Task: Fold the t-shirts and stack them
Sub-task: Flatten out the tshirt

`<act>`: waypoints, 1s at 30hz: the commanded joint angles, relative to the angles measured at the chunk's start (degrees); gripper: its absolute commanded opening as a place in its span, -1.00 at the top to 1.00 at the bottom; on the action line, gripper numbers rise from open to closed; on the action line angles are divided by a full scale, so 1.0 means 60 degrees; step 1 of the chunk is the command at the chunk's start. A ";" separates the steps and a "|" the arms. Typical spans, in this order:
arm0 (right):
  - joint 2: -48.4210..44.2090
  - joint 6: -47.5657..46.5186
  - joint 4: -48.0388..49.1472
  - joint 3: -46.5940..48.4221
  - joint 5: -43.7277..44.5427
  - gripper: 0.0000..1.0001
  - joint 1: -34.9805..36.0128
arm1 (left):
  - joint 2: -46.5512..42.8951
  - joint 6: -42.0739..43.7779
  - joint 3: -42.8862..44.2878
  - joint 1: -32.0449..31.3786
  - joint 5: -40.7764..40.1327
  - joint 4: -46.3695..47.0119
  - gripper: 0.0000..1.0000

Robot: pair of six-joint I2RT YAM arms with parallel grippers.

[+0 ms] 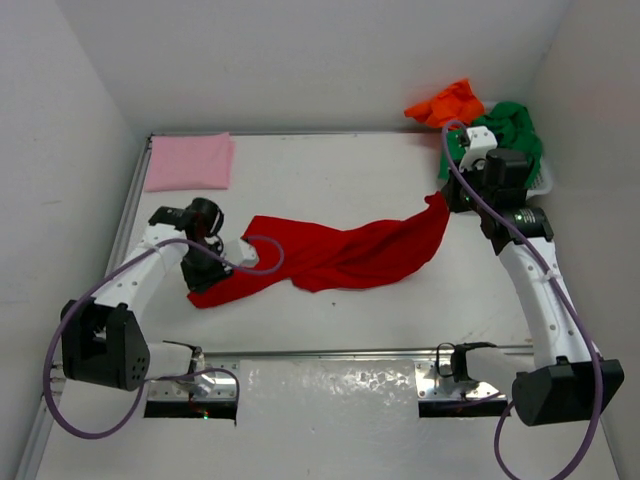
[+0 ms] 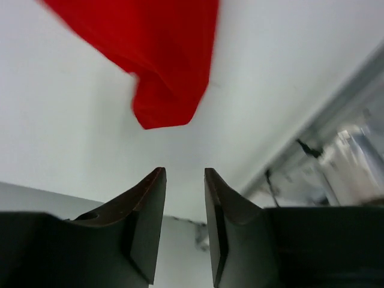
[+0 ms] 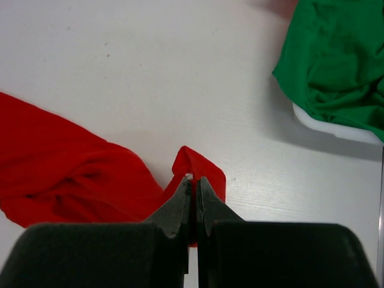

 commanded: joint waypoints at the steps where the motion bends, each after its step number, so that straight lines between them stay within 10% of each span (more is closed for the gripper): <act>1: -0.0263 -0.0224 -0.0004 -0.0343 0.0187 1.00 -0.0025 | -0.0816 0.0766 -0.0729 0.0220 -0.0995 -0.0779 0.38; 4: -0.0117 -0.0093 0.0054 -0.0446 0.0056 1.00 -0.0039 | -0.1053 -0.0784 -0.0131 0.0819 -0.1408 0.1926 0.67; 8: 0.0044 0.0156 0.0376 -0.0490 -0.0238 1.00 -0.0025 | -0.0440 -0.1167 0.0531 0.0927 0.1777 0.1861 -0.01; 22: 0.0176 0.0245 0.0508 -0.0754 -0.0121 1.00 -0.0025 | 0.0572 -0.2046 -0.3084 -0.1478 0.0091 0.4477 -0.48; 24: 0.0235 0.0303 0.0494 -0.0696 0.0040 1.00 -0.0025 | 0.0863 -0.2251 -0.3394 -0.1478 -0.0613 0.5036 -0.39; 27: 0.0352 0.0289 0.0508 -0.0272 0.0216 1.00 -0.0039 | 0.0983 -0.2646 -0.3003 -0.1275 -0.1786 0.5448 0.99; 30: 0.0586 0.0201 0.0407 0.1085 0.0129 1.00 -0.0039 | 0.0398 -0.2546 -0.1951 -0.0559 -0.1905 0.5595 1.00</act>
